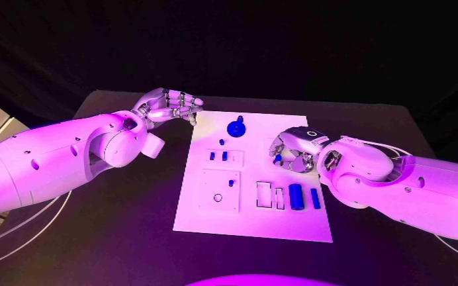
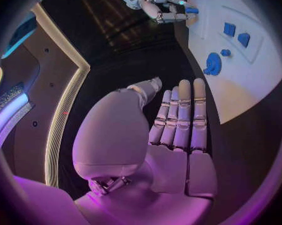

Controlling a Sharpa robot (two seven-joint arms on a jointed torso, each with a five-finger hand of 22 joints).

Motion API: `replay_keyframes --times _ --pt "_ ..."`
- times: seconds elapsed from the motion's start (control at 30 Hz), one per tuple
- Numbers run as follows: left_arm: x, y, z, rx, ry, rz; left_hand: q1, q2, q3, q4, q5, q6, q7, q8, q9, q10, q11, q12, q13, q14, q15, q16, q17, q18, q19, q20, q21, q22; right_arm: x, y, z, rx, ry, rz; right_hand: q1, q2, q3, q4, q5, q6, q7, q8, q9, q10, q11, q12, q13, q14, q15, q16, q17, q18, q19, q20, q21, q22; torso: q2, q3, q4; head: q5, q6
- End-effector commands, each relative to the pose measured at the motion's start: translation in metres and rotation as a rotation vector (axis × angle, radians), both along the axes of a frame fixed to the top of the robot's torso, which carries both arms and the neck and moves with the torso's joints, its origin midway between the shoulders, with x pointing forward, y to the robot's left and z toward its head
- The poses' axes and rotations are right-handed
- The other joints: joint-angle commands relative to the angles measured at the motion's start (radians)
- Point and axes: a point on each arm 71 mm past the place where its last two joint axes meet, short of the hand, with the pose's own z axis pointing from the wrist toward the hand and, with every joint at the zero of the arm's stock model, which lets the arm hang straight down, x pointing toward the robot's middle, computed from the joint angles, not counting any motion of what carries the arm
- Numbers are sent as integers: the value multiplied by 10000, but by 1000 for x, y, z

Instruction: Assemble the parts on the task board

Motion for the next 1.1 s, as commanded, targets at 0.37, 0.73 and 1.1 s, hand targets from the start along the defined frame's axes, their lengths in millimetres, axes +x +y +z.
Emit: replay_keyframes --times 0.37,0.73,1.1 --pt "0 -1 1 -61 -67 -112 83 33 -100 35 -41 -89 -8 -7 -12 -100 10 81 -19 28 21 -71 -18 115 82 31 -75 -31 -1 -1 1 -45 -158 33 -32 60 1138 -380 -264 514 -120 309 148 1050 -222 30 111 138 -231 138 100 -170 175 -137 327 640 -2 7 -7 14 -14" --pt "0 -2 0 -65 -64 -117 83 33 -100 35 -41 -89 -8 -7 -12 -100 10 81 -19 28 21 -71 -18 115 82 31 -75 -31 -2 -1 3 100 -396 13 -169 60 1765 -1098 -394 698 -226 576 447 1939 -448 120 407 181 -407 221 243 -238 279 -312 675 894 -2 7 -6 8 -16" --pt "0 -2 0 -71 -61 -117 83 33 -100 35 -41 -89 -8 -7 -12 -100 10 81 -19 28 21 -71 -18 115 82 31 -75 -31 -12 6 15 482 -457 248 -216 10 1864 -1271 -384 708 -221 616 502 1997 -453 87 474 196 -416 252 304 -266 320 -327 813 983 -8 -9 -7 5 -31"
